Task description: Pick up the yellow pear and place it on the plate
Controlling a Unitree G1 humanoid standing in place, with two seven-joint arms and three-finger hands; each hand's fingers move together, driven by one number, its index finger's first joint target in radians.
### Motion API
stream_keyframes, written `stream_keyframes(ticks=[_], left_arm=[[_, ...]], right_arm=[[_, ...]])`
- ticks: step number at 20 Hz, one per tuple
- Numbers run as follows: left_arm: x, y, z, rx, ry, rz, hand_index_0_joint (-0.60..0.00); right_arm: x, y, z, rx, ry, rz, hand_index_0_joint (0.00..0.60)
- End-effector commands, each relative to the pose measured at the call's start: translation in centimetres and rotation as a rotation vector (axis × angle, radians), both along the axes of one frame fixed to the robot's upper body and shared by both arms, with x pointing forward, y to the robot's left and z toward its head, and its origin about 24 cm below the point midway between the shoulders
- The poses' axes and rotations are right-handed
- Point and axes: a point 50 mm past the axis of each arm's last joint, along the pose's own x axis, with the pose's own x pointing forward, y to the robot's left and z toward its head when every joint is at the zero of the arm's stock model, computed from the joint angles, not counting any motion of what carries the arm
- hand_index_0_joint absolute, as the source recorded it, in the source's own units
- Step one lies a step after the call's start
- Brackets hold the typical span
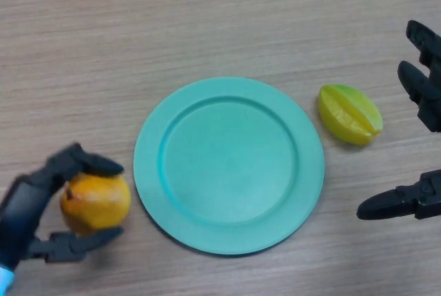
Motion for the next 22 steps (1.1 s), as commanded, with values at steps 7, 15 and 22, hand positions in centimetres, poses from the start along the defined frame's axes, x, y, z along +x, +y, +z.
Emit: stream_keyframes(ticks=[7,15,22], left_arm=[[3.0,-3.8,4.8,-0.220,0.033,-0.260,-0.600],[7.3,-7.7,2.8,-0.082,-0.173,-0.314,-0.600],[9.8,-9.3,0.0,-0.047,-0.027,-0.236,-0.600]], right_arm=[[-0.8,-0.5,3.4,-0.041,-0.216,-0.021,0.000],[-0.9,-0.7,3.4,-0.010,-0.205,-0.019,0.000],[-1.1,-1.3,3.4,-0.020,-0.213,-0.040,0.000]])
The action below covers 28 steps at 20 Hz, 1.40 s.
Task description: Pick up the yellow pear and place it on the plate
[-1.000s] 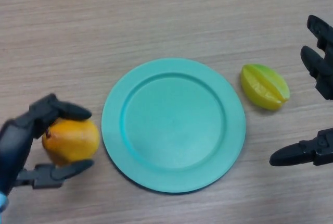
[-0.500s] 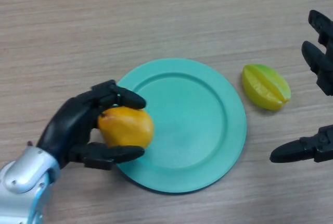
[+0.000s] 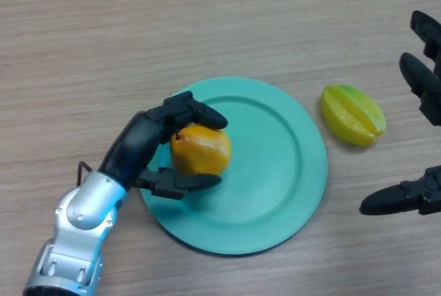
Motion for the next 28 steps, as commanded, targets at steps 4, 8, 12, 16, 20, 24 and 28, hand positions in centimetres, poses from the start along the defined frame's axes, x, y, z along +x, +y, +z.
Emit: stream_keyframes(ticks=[4,8,12,16,20,24,28], left_arm=[[1.1,0.2,2.2,0.078,-0.158,0.044,-0.251],[1.0,-0.1,3.2,0.127,-0.263,0.073,0.000],[-0.3,0.1,6.0,0.041,-0.365,0.081,0.000],[-2.3,1.5,9.7,-0.053,-0.492,0.081,0.000],[-4.5,4.3,12.4,-0.165,-0.544,0.098,0.000],[-6.7,6.2,12.8,-0.220,-0.512,0.129,0.000],[-7.8,8.5,11.7,-0.245,-0.434,0.186,0.000]], right_arm=[[-1.0,-1.1,2.7,-0.045,-0.191,-0.049,0.000],[-1.1,-1.2,2.7,-0.044,-0.194,-0.057,0.000],[-1.0,-1.0,2.8,-0.050,-0.195,-0.054,0.000],[-0.9,-0.9,2.8,-0.064,-0.206,-0.050,0.000],[-0.7,-1.0,2.7,-0.069,-0.213,-0.056,0.000],[-0.7,-1.1,2.3,-0.056,-0.200,-0.050,0.000],[-0.5,-1.2,2.0,-0.051,-0.193,-0.042,0.000]])
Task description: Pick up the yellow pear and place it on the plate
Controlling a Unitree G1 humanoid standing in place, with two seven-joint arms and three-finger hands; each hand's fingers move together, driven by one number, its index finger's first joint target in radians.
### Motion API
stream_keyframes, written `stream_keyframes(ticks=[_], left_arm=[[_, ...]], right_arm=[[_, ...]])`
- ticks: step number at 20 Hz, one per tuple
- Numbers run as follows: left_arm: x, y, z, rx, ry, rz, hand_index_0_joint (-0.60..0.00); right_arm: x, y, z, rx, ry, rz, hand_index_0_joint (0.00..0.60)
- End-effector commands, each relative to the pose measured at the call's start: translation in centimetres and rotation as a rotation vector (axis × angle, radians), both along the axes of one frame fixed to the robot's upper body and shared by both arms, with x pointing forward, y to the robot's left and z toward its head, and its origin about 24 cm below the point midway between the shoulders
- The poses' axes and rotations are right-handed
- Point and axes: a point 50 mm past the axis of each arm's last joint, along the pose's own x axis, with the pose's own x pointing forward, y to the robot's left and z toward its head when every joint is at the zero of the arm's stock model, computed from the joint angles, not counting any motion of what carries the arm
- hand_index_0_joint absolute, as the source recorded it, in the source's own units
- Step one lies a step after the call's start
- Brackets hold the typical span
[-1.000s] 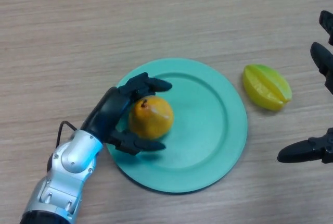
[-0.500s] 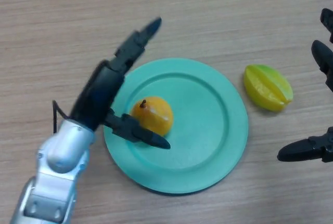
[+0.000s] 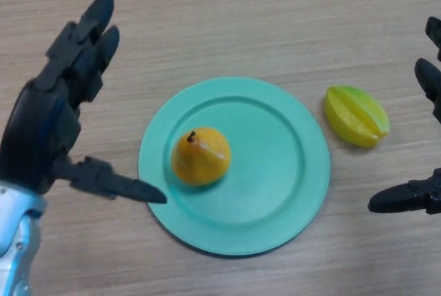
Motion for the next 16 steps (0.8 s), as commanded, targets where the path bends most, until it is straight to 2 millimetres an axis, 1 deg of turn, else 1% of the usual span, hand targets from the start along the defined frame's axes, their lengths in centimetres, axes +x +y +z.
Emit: stream_keyframes(ticks=[1,4,7,16], left_arm=[[-1.2,2.2,2.6,0.009,-0.151,0.065,0.000],[-1.1,3.1,1.7,0.021,-0.080,0.091,0.000],[-0.8,3.3,0.9,0.051,-0.050,0.111,0.000],[-0.8,2.9,1.0,0.069,-0.039,0.091,0.000]], right_arm=[[-0.7,-0.4,2.8,-0.046,-0.206,0.006,0.000],[-0.4,-0.4,2.6,-0.033,-0.205,0.015,0.000],[-0.3,-0.4,2.7,-0.035,-0.207,0.014,0.000],[-0.1,-0.1,2.8,-0.045,-0.213,0.016,0.000]])
